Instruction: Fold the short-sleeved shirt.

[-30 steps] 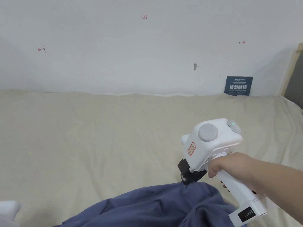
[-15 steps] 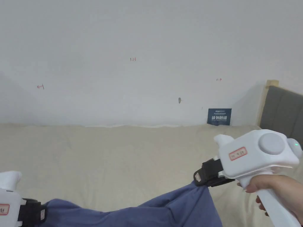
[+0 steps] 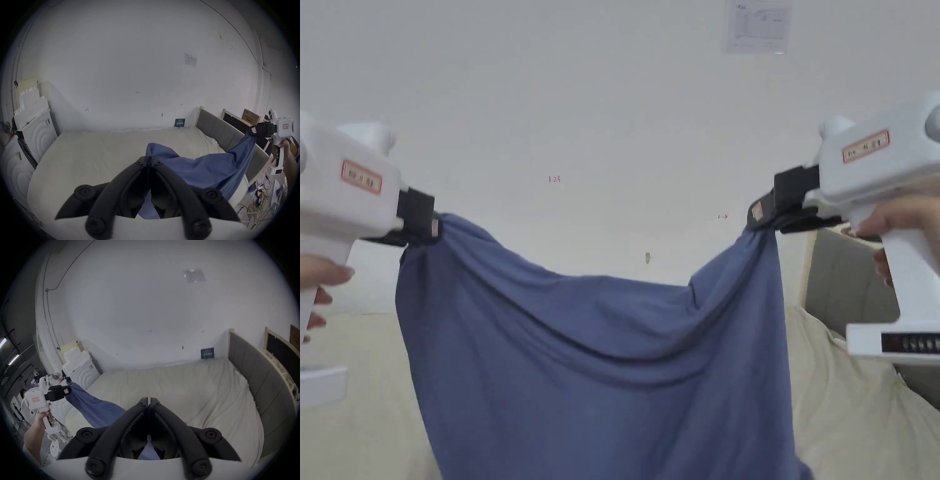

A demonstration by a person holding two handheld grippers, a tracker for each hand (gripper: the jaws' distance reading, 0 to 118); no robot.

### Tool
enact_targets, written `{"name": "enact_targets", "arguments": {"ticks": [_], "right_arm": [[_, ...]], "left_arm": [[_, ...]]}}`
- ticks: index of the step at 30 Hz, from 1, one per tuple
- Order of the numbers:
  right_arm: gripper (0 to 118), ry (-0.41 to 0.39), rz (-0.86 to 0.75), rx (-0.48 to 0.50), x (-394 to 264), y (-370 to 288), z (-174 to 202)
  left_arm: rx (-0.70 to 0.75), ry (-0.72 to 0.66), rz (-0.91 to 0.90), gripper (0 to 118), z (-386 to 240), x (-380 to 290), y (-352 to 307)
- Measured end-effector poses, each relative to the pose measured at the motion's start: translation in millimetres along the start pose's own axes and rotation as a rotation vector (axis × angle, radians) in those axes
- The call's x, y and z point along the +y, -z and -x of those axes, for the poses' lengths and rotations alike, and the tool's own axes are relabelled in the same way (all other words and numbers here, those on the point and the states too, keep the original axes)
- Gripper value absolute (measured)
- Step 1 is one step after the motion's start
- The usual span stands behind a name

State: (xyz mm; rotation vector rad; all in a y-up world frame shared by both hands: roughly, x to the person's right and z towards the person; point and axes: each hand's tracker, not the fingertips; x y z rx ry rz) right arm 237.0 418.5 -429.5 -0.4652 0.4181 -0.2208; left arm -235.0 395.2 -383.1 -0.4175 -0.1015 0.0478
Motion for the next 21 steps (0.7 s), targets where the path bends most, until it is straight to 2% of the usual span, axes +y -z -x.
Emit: {"name": "enact_targets", "arguments": {"ticks": [7,11,15,21], "right_arm": [[1,-0.001,-0.125,-0.071,64.9,15.2,5.2],[1,-0.003,-0.206,-0.117,81.2,39.0,9.5],[1,0.0,-0.258,-0.143,86.9,74.1,6.7],[1,0.001,-0.263,-0.171,76.1,148.1,-16.0]], "left_arm": [[0.051,0.01,-0.077,6,-3.4,63.0,21.4],[0.085,0.01,-0.138,6,-8.6,89.8,47.8],[0.111,-0.054,-0.213,6,1.7,95.8,77.6],[0.167,-0.041,-0.24,6,25.0,79.8,123.4]]}}
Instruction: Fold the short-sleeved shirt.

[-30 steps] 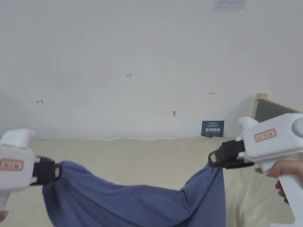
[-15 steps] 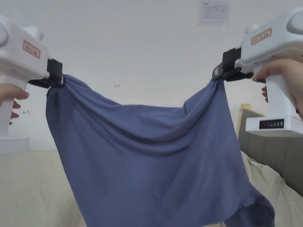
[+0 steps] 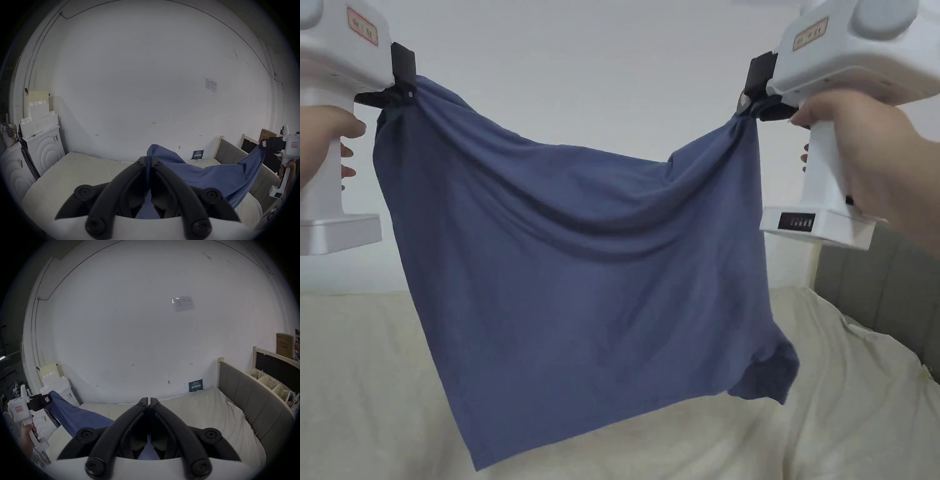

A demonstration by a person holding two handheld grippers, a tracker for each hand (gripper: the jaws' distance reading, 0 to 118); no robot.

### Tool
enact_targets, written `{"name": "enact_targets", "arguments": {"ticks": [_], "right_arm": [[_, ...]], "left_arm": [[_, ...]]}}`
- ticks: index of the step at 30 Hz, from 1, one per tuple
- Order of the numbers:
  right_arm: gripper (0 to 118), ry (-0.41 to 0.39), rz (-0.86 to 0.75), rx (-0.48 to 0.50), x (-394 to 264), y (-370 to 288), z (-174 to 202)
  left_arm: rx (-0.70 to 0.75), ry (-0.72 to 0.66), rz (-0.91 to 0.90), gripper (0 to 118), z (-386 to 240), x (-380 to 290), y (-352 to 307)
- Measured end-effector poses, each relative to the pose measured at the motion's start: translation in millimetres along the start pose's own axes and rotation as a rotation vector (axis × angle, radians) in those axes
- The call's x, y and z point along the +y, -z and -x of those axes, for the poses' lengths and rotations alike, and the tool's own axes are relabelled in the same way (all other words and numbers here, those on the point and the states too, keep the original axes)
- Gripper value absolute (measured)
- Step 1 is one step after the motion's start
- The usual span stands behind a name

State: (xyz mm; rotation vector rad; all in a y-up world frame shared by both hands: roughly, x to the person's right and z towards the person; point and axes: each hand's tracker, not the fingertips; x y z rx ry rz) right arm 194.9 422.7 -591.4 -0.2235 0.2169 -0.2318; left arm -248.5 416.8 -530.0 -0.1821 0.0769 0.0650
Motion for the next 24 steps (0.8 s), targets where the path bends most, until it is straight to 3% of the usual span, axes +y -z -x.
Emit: {"name": "enact_targets", "arguments": {"ticks": [3,7,10,13,18,20,24], "right_arm": [[1,-0.024,0.048,-0.003,-38.9,10.4,0.9],[1,0.016,0.173,0.02,-112.0,28.1,-16.6],[1,-0.008,0.29,0.022,-185.7,30.3,-30.5],[1,0.06,0.402,0.054,-268.1,18.7,-50.2],[1,0.068,0.53,0.031,-379.9,-42.5,-76.9],[1,0.089,0.55,0.056,-404.9,-75.3,-85.8],[1,0.048,0.536,0.075,-424.8,-136.0,-91.0]], "left_arm": [[-0.007,0.031,-0.002,6,4.6,-32.0,3.7],[-0.039,0.047,0.182,6,9.1,-105.3,5.6],[-0.066,0.058,0.325,6,12.5,-178.7,3.7],[-0.084,0.048,0.481,6,21.1,-260.1,6.6],[-0.194,-0.031,0.681,6,31.8,-375.3,-42.7],[-0.195,-0.042,0.686,6,21.3,-401.4,-84.0],[-0.232,-0.046,0.674,6,30.5,-424.9,-133.5]]}}
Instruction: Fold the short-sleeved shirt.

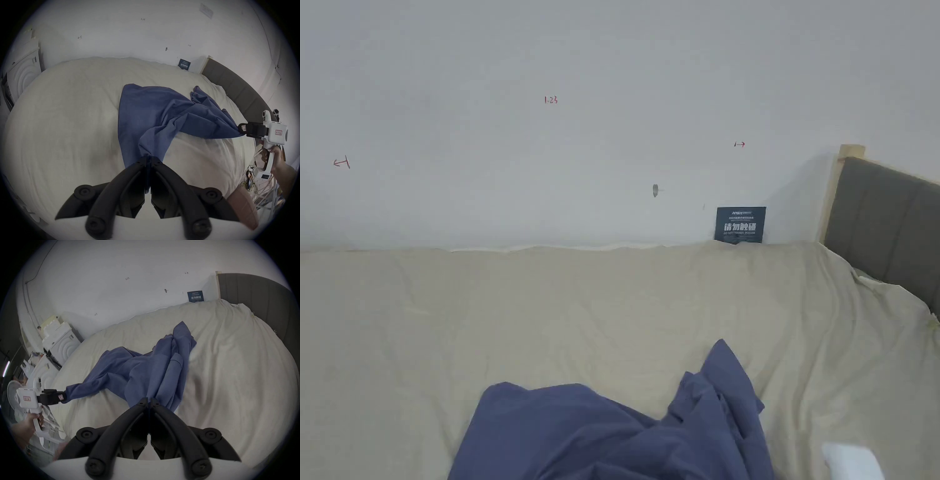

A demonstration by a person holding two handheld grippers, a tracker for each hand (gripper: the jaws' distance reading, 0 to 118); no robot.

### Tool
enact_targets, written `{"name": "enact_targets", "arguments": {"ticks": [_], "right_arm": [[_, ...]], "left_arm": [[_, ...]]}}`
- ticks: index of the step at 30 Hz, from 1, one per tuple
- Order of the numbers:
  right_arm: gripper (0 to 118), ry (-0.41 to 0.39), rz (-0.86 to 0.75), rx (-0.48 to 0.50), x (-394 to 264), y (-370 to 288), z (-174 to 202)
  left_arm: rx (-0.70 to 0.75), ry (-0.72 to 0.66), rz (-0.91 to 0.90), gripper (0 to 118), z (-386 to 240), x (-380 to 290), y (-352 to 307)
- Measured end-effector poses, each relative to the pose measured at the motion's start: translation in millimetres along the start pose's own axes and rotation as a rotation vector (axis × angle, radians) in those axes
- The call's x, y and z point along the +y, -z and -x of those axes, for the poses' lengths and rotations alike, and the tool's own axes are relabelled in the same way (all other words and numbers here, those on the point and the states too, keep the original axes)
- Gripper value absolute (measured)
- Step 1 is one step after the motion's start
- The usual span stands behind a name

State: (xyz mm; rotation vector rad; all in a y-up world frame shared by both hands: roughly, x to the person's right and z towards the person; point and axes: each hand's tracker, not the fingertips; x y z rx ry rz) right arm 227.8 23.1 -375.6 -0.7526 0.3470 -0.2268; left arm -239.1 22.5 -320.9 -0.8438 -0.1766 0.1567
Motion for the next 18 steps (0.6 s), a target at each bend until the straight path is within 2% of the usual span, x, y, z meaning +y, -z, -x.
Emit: {"name": "enact_targets", "arguments": {"ticks": [2,6,8,10,13,18], "right_arm": [[1,-0.022,-0.01,0.005,-13.6,-25.3,3.7],[1,0.003,-0.002,0.034,-32.5,-66.0,-0.7],[1,0.004,0.031,0.057,-39.5,-80.8,-6.9],[1,-0.028,0.071,0.042,-45.7,-88.7,-8.7],[1,-0.04,0.15,0.024,-55.6,-82.3,-12.9],[2,0.038,0.271,-0.102,-70.9,-44.3,-24.2]], "left_arm": [[-0.022,-0.013,-0.042,6,0.0,-14.1,-22.3],[-0.038,-0.054,-0.069,6,-0.4,-28.9,-62.6],[-0.032,-0.02,-0.05,6,-16.7,-28.2,-79.9],[-0.033,0.002,0.022,6,-20.3,-28.4,-84.6],[-0.089,-0.051,0.185,6,-9.2,-37.6,-64.1],[-0.066,-0.15,0.31,6,6.0,-49.7,-10.8]]}}
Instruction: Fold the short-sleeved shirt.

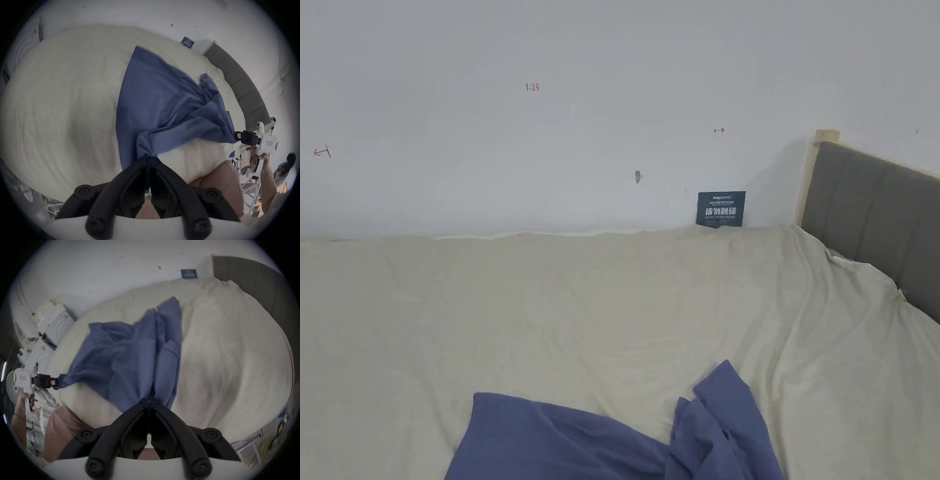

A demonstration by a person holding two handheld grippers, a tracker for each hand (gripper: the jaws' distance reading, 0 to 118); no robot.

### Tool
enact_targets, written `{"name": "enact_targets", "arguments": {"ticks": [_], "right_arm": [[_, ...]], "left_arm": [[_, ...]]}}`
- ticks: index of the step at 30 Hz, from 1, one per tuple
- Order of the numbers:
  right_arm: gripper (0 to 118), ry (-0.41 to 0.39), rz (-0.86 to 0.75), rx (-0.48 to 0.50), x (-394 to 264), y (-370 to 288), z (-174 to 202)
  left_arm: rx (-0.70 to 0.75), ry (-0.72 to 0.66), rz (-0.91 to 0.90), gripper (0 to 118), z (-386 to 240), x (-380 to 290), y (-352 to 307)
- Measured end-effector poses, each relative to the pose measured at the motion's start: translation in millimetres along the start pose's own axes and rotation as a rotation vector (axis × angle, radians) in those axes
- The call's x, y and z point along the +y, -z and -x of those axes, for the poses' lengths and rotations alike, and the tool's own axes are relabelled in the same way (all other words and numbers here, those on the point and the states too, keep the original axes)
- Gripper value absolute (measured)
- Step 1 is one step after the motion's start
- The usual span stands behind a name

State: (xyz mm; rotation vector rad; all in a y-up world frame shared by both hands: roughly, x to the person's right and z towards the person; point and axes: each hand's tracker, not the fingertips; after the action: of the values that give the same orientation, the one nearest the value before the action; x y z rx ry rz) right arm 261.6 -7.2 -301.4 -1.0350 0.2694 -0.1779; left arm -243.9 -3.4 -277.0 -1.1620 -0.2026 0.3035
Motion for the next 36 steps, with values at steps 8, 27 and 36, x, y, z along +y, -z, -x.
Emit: {"name": "enact_targets", "arguments": {"ticks": [8,27,36], "right_arm": [[115,0.097,-0.039,-0.019,-0.7,-9.7,-16.4],[0,0.04,-0.632,0.094,-2.7,-122.3,56.2],[0,-0.042,-0.61,0.104,1.6,-92.3,63.9]], "left_arm": [[-0.012,-0.133,-0.194,116,16.9,-15.0,-15.2],[0.086,0.037,-0.749,0,-40.6,-35.5,-125.9],[-0.096,0.068,-0.556,0,-53.7,125.8,-94.3]]}}
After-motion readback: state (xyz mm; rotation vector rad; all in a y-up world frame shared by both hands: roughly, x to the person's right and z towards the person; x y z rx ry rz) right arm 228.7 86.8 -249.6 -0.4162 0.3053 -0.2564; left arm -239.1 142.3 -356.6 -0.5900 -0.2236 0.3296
